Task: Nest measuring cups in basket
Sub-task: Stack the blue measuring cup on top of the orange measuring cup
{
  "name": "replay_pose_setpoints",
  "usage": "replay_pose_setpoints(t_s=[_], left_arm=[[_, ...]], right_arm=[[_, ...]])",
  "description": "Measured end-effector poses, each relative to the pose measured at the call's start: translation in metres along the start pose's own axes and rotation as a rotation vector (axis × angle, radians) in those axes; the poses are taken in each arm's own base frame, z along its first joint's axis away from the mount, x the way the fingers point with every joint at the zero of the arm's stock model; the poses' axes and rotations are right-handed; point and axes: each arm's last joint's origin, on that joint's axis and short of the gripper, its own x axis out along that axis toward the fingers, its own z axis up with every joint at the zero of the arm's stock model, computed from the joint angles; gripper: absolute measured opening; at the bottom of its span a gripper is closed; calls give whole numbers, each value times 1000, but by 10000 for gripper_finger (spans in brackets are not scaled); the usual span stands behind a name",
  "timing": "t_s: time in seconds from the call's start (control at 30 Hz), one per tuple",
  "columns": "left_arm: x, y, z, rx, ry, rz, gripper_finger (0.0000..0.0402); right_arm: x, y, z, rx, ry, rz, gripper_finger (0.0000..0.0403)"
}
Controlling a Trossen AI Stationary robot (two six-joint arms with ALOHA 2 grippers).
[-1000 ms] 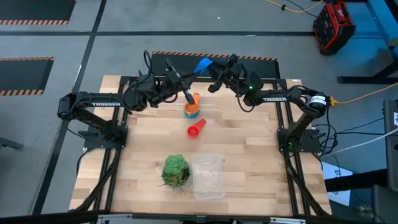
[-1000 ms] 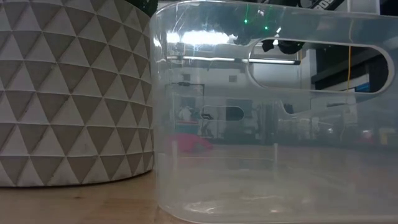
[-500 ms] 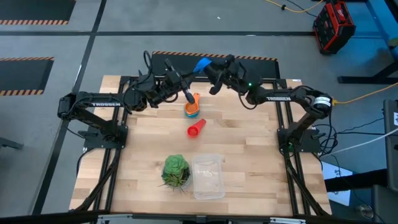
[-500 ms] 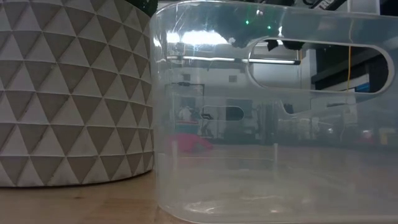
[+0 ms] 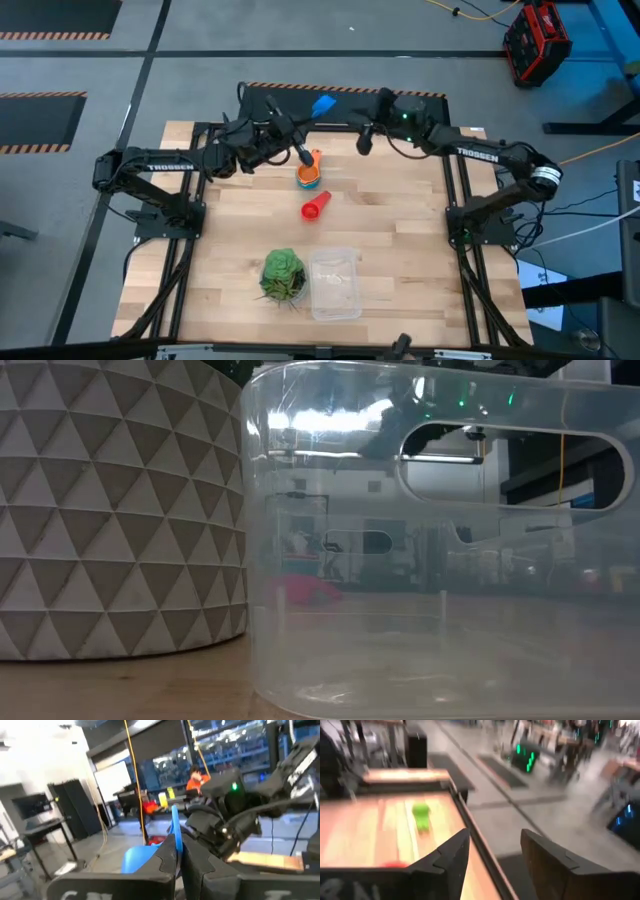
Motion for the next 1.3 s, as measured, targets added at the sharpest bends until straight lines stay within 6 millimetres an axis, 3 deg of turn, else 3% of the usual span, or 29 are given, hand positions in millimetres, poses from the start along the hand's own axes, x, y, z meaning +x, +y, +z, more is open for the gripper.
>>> replay_pose_setpoints(t_s=[0.33,0.83,1.1,1.3], left_arm=[[9,17,-30,-221,205,-231,3],[21,108,-80,-676,440,-588,2],[33,134,-126,-931,591,-732,2],[45,137,-165,-1104,699,-831,2]], right_arm=[[-9,-25,-28,42,242,-43,183],[-10,-27,-30,49,264,-42,183],[-10,-27,-30,49,264,-42,183],[-10,-27,-30,49,264,-42,183]])
